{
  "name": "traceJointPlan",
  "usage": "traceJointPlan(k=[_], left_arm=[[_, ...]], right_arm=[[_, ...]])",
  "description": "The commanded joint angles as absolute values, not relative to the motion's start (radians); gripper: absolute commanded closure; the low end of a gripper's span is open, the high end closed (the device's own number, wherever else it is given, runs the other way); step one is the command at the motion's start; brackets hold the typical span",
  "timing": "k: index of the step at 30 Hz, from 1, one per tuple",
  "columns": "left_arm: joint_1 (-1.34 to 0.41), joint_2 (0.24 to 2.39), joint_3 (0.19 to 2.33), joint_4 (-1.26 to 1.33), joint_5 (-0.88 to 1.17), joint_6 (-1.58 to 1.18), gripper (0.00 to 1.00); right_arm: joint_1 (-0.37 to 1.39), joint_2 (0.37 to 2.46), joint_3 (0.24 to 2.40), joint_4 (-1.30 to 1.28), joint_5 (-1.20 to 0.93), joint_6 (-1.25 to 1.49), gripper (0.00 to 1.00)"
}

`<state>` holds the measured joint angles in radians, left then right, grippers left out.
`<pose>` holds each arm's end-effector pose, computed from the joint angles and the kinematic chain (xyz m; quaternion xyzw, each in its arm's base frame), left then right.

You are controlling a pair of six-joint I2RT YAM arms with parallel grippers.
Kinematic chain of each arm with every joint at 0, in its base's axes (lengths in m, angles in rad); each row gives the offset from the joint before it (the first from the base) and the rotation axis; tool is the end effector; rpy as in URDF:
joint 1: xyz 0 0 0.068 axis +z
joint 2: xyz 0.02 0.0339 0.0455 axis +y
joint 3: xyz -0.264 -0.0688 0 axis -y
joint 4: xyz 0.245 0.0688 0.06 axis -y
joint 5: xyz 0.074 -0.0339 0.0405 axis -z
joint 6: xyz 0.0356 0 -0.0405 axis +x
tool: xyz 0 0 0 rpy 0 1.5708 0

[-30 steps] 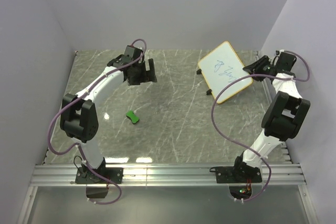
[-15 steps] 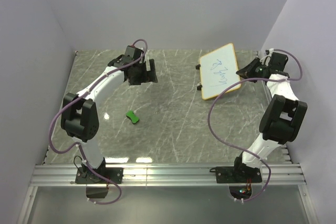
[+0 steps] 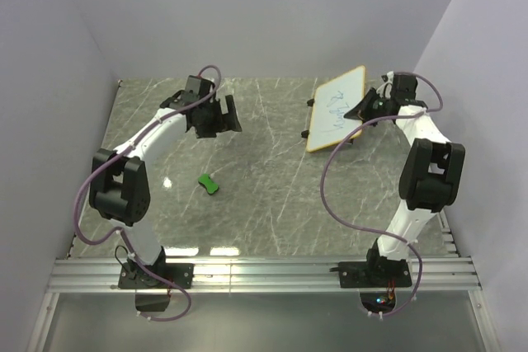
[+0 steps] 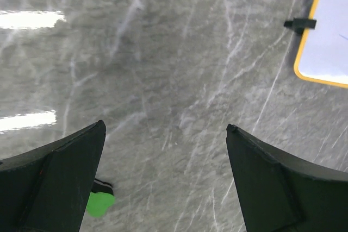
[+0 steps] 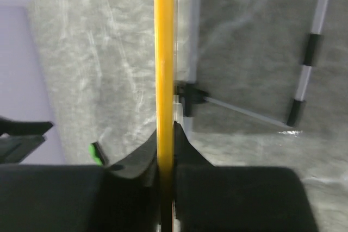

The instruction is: Erase the whiteboard

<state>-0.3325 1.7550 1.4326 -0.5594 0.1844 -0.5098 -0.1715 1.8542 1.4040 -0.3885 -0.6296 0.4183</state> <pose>0.3656 -0.1332 0.2682 -0.0520 0.9363 -0.2166 0.2715 0.4068 -0.0492 0.2379 0.1520 0.8817 0.3288 0.3022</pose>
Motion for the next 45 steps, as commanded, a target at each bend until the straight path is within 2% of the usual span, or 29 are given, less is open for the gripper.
traceJointPlan(k=[1, 3, 9, 14, 20, 28, 37, 42, 45], left_arm=[[-0.307, 1.726, 1.468, -0.549, 0.203, -0.512, 0.01], [-0.305, 1.723, 1.470, -0.554, 0.190, -0.505, 0.01], [-0.304, 1.694, 1.424, -0.523, 0.187, -0.515, 0.04], [-0.304, 1.686, 1.401, -0.509, 0.189, -0.525, 0.09], [-0.304, 1.700, 1.425, -0.508, 0.183, -0.537, 0.10], [-0.304, 1.660, 1.410, -0.532, 0.107, -0.541, 0.10], [-0.304, 1.594, 1.431, -0.612, 0.003, -0.537, 0.09], [-0.305, 1.520, 1.340, -0.658, -0.049, -0.564, 0.14], [-0.307, 1.476, 1.246, -0.647, -0.034, -0.580, 0.15]], right_arm=[[-0.130, 1.867, 1.457, -0.396, -0.592, 0.399, 0.96], [-0.118, 1.855, 1.439, -0.393, -0.615, 0.399, 1.00], [-0.080, 1.806, 1.335, -0.402, -0.710, 0.345, 1.00], [-0.042, 1.770, 1.226, -0.328, -0.868, 0.362, 1.00], [0.127, 1.759, 1.223, -0.363, -0.937, 0.324, 1.00], [0.316, 1.830, 1.347, -0.463, -0.930, 0.258, 1.00], [0.318, 1.908, 1.543, -0.537, -0.672, 0.288, 1.00], [0.337, 1.983, 1.703, -0.603, -0.664, 0.279, 1.00], [0.344, 1.997, 1.701, -0.606, -0.679, 0.275, 1.00]])
